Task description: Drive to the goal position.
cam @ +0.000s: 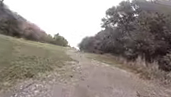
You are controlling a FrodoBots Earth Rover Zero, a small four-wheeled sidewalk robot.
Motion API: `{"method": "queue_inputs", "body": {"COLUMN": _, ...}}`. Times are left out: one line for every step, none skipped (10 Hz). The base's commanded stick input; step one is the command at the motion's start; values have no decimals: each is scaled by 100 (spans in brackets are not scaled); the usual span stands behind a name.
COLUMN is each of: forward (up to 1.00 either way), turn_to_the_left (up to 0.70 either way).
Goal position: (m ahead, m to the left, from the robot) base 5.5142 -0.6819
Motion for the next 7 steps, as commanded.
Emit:
{"method": "queue_inputs", "body": {"forward": 60, "turn_to_the_left": 0}}
{"method": "queue_inputs", "body": {"forward": 60, "turn_to_the_left": 0}}
{"method": "queue_inputs", "body": {"forward": 60, "turn_to_the_left": 0}}
{"method": "queue_inputs", "body": {"forward": 60, "turn_to_the_left": 0}}
{"method": "queue_inputs", "body": {"forward": 60, "turn_to_the_left": 0}}
{"method": "queue_inputs", "body": {"forward": 60, "turn_to_the_left": 0}}
{"method": "queue_inputs", "body": {"forward": 60, "turn_to_the_left": 0}}
